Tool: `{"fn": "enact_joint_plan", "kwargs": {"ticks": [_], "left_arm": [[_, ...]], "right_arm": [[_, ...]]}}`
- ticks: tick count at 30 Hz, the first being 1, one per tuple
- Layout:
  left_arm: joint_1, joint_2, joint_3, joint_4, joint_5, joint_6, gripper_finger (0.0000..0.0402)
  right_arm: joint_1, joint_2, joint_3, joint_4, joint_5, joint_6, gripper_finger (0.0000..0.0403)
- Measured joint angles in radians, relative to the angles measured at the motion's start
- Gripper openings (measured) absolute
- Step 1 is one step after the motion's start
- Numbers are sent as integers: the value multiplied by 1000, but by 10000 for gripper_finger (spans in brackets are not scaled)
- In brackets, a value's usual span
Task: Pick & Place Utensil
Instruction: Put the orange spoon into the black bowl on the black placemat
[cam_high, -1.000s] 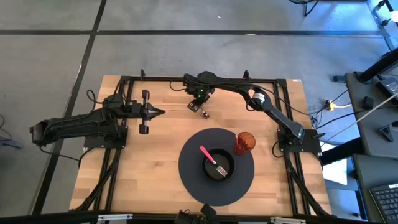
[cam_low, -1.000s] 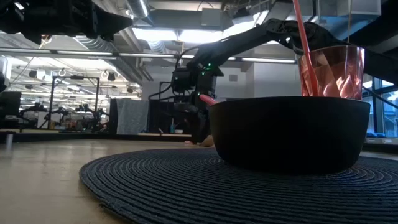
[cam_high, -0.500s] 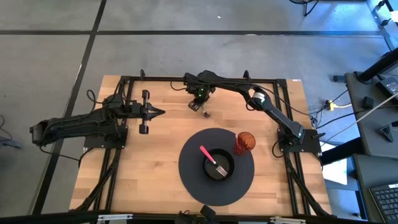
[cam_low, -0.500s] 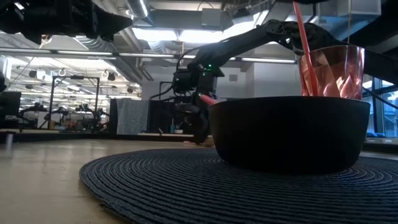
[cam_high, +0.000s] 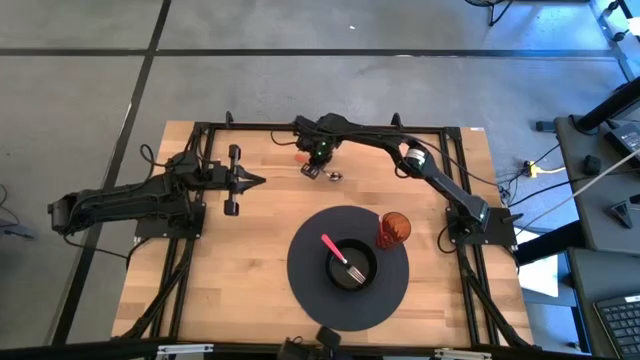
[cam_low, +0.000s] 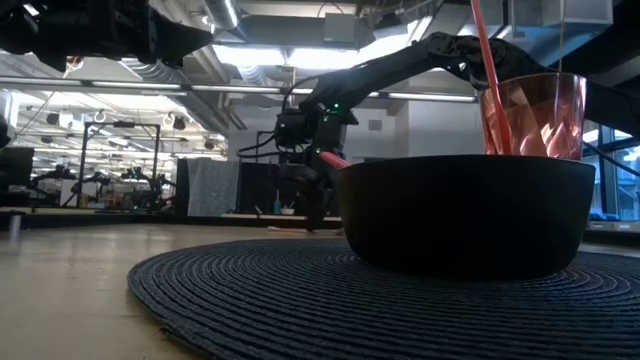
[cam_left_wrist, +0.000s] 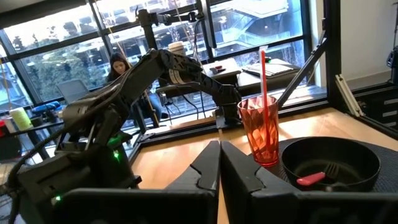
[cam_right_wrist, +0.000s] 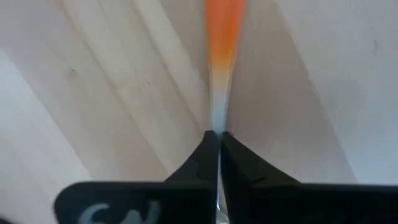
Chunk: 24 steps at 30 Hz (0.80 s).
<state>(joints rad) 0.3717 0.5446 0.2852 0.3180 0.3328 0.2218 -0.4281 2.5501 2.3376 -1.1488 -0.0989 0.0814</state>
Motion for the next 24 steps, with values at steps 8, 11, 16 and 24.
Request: {"fn": "enact_joint_plan", "kwargs": {"ticks": [8,11,16,24], "left_arm": [[0,0,0,-10,0,0,6],[0,0,0,-10,0,0,4],[0,0,0,-10,0,0,7],[0,0,0,-26,0,0,4]], "right_arm": [[1,-10,15,0,-10,-6,2],[1,-10,15,-12,-10,-8,2],[13,-11,15,-16,-10,-11,2],[21,-15,17,-76,-7,-37,42]]}}
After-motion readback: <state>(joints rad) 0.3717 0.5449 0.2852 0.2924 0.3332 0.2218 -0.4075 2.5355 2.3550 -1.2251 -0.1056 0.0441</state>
